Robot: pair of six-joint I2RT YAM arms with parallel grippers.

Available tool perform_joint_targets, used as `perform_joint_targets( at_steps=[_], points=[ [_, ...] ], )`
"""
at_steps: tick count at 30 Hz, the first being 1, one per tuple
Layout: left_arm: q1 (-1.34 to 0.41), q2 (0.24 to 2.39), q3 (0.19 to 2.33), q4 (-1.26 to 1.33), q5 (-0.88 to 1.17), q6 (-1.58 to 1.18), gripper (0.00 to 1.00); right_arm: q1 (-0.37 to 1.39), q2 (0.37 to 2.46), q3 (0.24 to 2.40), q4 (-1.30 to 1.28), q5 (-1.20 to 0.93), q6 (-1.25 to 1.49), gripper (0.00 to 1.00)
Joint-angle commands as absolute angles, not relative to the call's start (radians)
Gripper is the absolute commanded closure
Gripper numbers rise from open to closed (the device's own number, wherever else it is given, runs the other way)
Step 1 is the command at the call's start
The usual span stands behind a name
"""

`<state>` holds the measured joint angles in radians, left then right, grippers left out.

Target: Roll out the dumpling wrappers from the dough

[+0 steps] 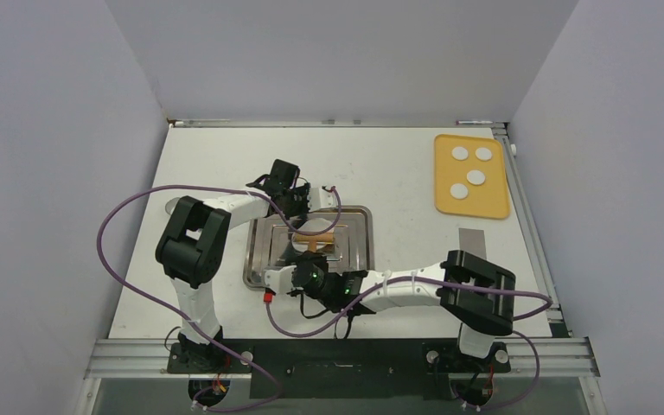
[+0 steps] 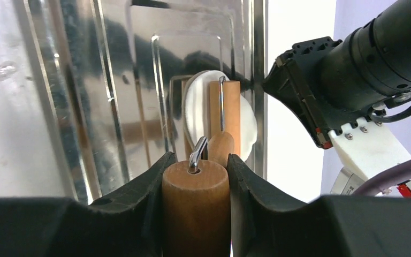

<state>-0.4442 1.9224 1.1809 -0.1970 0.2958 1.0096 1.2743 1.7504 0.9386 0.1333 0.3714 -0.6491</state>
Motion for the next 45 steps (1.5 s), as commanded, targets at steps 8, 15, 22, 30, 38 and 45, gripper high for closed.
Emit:
perform_joint_targets(
  at_steps=[8, 15, 22, 30, 38, 45],
  points=[
    [-0.449, 1.974, 1.149, -0.36, 0.31, 0.993, 1.0, 1.15, 1.892, 0.981, -0.067, 0.154, -0.545, 0.92],
    [-0.449, 1.974, 1.149, -0.361, 0.31, 0.995, 1.0, 1.287, 1.882, 0.899, -0.126, 0.112, -0.434, 0.92],
    [-0.449, 1.973, 1.148, -0.36, 0.31, 0.994, 1.0, 1.245, 1.869, 0.895, -0.101, 0.089, -0.422, 0.92],
    [-0.449, 1.975, 1.15, -0.363, 0.309, 0.995, 1.0, 1.166, 1.912, 0.963, -0.091, 0.149, -0.482, 0.92],
    [-0.449, 1.973, 1.148, -0.362, 0.31, 0.997, 1.0, 1.334, 1.868, 0.88, -0.182, 0.122, -0.325, 0.92],
    [-0.449, 1.974, 1.15, -0.362, 0.31, 0.995, 1.0, 1.371, 1.788, 0.932, -0.263, 0.188, -0.308, 0.92]
  ],
)
